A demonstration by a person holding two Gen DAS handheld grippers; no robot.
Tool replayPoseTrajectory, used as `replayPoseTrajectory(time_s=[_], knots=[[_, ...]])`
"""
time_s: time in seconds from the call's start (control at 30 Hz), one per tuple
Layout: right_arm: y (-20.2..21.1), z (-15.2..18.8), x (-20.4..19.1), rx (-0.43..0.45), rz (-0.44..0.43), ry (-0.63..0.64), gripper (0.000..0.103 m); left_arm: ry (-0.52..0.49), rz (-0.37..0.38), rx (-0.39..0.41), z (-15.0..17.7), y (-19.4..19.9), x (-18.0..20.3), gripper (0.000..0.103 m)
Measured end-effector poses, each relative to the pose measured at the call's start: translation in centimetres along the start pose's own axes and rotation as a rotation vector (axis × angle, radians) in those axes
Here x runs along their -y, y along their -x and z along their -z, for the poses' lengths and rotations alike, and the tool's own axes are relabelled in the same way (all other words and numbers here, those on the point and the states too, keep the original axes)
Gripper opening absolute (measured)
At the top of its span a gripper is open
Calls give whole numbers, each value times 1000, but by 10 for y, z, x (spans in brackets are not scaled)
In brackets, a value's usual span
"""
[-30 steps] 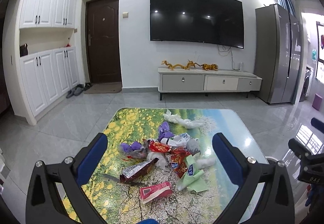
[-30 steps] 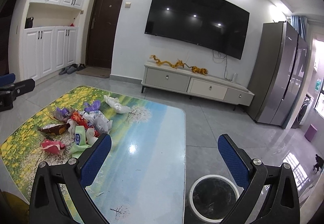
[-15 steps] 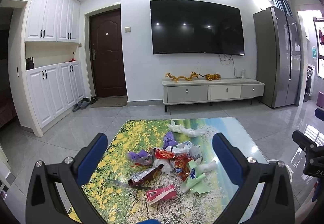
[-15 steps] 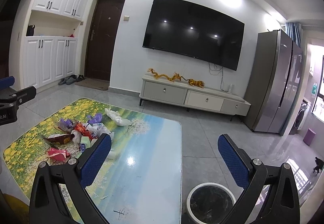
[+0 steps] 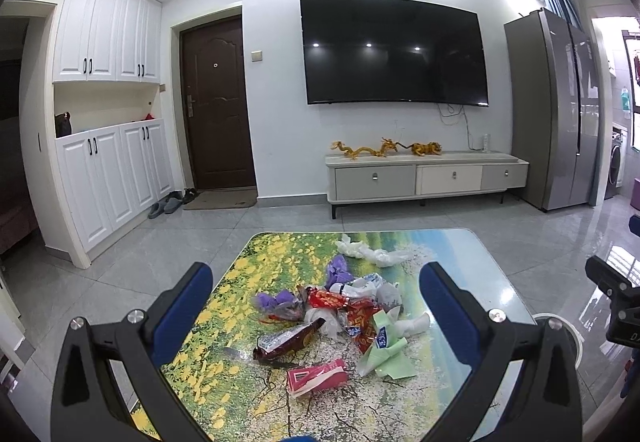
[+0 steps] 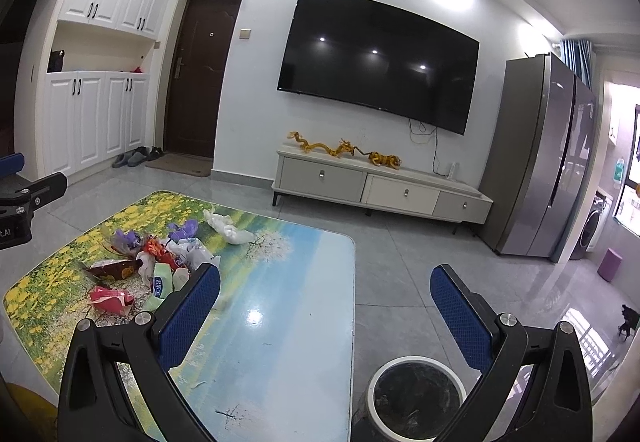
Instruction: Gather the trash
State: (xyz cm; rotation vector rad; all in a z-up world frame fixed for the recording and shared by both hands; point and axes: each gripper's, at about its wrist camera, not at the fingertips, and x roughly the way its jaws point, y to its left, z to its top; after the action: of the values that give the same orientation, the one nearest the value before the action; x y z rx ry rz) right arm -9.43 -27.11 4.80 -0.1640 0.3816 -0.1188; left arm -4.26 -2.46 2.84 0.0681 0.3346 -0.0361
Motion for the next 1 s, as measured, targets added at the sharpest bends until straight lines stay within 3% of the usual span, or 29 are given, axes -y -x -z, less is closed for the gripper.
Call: replayPoseTrajectory(time_s=[0.67,1.0], knots=[[-25,14,-3,-52,-19,-18,103,-6,-9,-44,13,-14,1,103],[-28,11,-6,-67,-15,-17,103,-23,27,-52,10,-14,2,103]])
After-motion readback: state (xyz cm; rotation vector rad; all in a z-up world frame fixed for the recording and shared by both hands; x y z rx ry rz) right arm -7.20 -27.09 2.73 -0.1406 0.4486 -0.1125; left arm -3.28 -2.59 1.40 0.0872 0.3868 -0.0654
